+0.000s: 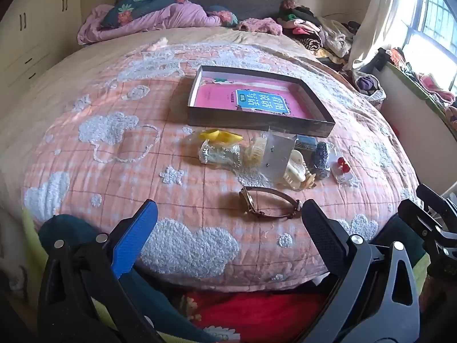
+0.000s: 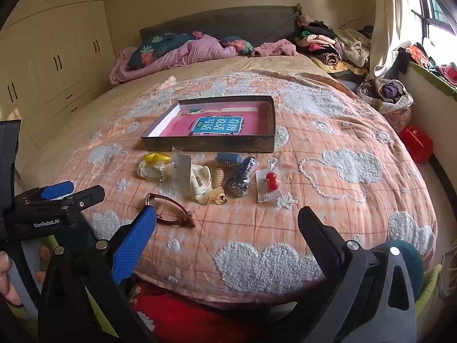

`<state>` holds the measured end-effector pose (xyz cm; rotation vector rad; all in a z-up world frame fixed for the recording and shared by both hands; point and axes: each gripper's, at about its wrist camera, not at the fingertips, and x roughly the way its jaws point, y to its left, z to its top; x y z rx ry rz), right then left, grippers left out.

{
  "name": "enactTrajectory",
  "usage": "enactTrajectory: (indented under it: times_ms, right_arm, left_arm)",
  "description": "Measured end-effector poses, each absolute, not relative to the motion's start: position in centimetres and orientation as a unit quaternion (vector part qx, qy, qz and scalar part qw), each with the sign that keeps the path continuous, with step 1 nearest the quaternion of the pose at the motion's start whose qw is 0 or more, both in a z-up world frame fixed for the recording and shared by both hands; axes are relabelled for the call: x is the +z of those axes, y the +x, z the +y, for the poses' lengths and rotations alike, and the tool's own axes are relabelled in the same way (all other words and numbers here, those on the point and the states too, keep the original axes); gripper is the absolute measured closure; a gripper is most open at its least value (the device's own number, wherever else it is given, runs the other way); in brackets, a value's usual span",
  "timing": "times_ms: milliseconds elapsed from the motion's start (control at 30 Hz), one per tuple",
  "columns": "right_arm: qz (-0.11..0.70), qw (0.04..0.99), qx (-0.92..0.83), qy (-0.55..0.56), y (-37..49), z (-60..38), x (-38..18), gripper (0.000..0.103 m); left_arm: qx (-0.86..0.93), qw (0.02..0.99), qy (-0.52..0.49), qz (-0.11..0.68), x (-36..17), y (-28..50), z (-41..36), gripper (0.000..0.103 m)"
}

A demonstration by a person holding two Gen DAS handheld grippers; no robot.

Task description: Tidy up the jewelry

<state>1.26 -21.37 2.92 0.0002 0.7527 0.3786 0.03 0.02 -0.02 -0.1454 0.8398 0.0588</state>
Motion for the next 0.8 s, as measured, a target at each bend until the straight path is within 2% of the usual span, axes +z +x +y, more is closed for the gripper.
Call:
enactTrajectory:
  times_ms: [800]
  right_arm:
    - [0.360,0.914,0.186,0.005,1.02,-21.86,3.38,0.004]
  left_arm:
    - [0.029,0.915,-0.063,0.397,0.78,-0.26,-0.38,0.008]
